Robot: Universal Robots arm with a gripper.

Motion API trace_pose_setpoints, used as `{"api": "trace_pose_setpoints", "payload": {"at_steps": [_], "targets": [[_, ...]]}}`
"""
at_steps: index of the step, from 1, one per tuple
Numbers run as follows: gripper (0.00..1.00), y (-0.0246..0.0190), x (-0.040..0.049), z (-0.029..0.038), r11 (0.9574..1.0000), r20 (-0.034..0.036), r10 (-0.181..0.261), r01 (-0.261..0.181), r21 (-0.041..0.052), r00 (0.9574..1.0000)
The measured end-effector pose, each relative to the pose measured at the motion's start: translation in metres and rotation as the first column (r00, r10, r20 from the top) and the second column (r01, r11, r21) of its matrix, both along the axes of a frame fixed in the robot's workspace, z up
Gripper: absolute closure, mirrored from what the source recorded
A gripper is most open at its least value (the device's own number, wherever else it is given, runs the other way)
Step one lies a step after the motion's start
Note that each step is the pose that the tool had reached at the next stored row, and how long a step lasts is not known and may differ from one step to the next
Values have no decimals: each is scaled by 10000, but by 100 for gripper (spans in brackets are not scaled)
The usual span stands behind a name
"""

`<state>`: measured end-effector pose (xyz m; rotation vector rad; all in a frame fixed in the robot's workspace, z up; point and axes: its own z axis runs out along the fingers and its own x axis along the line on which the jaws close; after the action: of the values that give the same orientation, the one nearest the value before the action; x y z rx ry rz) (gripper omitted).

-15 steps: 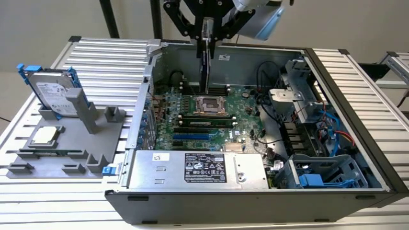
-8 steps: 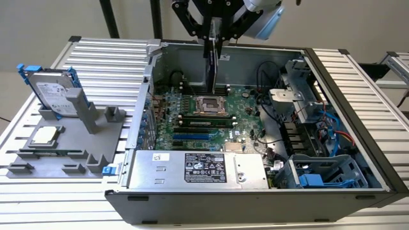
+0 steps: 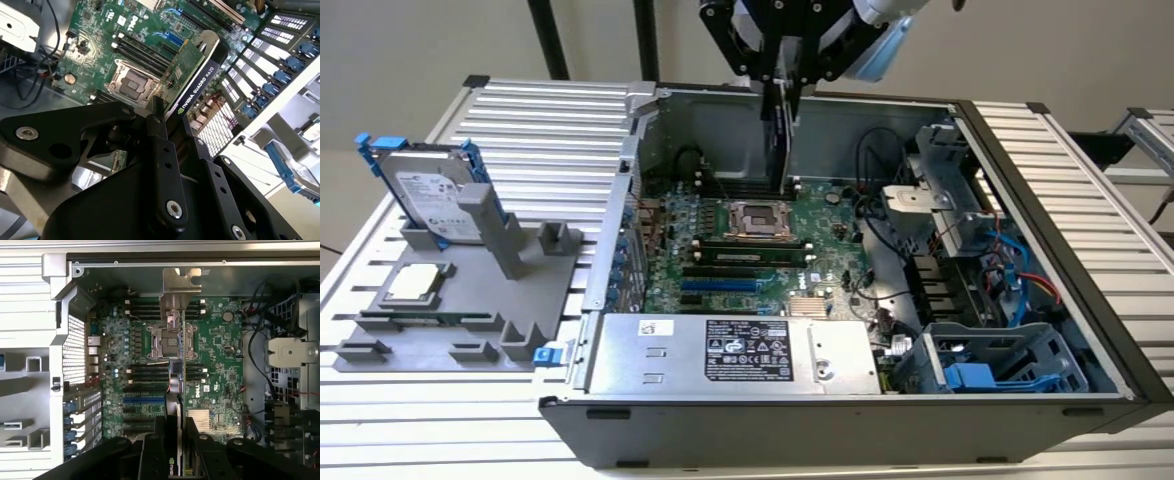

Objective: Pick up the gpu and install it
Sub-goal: 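Pick up the gpu and move the gpu toward the slot, then insert the gpu into the slot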

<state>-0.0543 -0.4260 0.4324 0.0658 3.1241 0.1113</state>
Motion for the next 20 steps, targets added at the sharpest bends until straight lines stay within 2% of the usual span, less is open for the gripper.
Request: {"api": "trace_pose_setpoints", "payload": {"at_steps": [12,20], "targets": [[100,26,222,0,10000,-1,1,-1,-1,10000],[100,27,237,0,10000,0,0,0,0,10000]]}}
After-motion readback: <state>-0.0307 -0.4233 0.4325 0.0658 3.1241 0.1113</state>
